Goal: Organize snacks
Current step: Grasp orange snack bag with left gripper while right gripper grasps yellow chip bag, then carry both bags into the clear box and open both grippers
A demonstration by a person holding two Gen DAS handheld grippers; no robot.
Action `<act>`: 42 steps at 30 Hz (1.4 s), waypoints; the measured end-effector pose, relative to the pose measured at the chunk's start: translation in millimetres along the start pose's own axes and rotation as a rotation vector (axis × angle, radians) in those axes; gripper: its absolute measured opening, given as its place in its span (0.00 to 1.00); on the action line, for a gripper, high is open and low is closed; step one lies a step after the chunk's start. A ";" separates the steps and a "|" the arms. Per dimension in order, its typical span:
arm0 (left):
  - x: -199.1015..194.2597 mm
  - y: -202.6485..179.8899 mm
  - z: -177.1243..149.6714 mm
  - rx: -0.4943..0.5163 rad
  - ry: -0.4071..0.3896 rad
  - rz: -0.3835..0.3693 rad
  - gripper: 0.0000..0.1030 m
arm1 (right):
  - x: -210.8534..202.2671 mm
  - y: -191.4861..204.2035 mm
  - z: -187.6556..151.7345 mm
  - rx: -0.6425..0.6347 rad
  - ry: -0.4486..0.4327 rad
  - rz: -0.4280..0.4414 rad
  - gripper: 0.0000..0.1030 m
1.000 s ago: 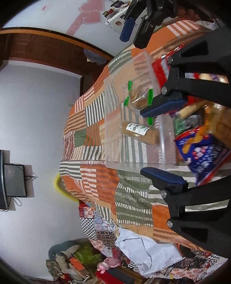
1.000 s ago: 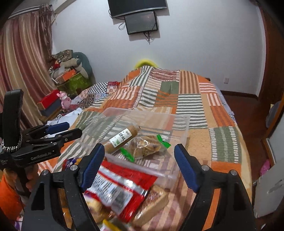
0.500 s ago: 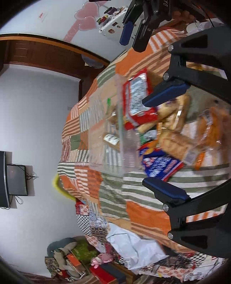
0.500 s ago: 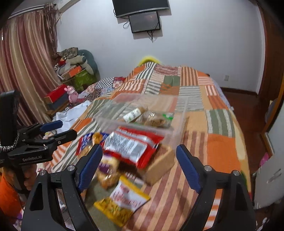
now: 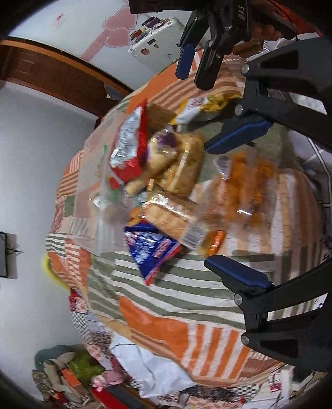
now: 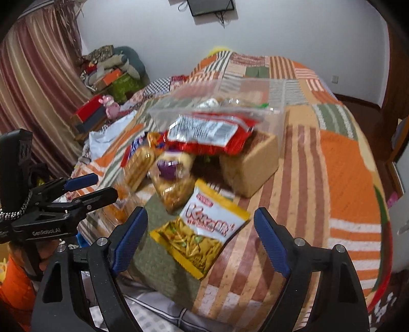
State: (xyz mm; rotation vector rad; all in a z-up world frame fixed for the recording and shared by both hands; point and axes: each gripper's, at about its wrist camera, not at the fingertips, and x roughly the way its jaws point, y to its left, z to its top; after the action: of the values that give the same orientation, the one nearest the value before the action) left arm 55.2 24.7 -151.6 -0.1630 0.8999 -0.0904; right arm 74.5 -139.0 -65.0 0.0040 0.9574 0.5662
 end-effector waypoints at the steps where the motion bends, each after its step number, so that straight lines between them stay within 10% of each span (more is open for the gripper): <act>1: 0.7 1.1 -2.5 -0.003 0.005 -0.002 0.79 | 1.2 -0.7 -2.9 0.002 0.007 0.000 0.81; 14: 24.6 -7.2 -23.1 -0.033 0.084 -0.032 0.88 | 29.1 -8.8 -12.2 0.068 0.081 0.048 0.81; 19: 29.2 -8.8 -25.8 -0.029 0.076 -0.026 0.90 | 28.4 -9.1 -9.3 0.050 0.075 0.045 0.59; 28: 20.2 -20.9 -27.9 0.008 0.029 -0.085 0.43 | 20.5 -19.6 -14.7 0.087 0.040 0.057 0.41; 42: -7.5 -8.7 -13.0 -0.044 -0.055 -0.063 0.37 | -9.5 -22.1 -5.4 0.077 -0.057 0.029 0.35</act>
State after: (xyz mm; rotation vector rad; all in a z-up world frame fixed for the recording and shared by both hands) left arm 40.2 15.8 -152.2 -0.2335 0.8426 -0.1241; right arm 76.1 -163.5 -66.3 0.1029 0.9243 0.5532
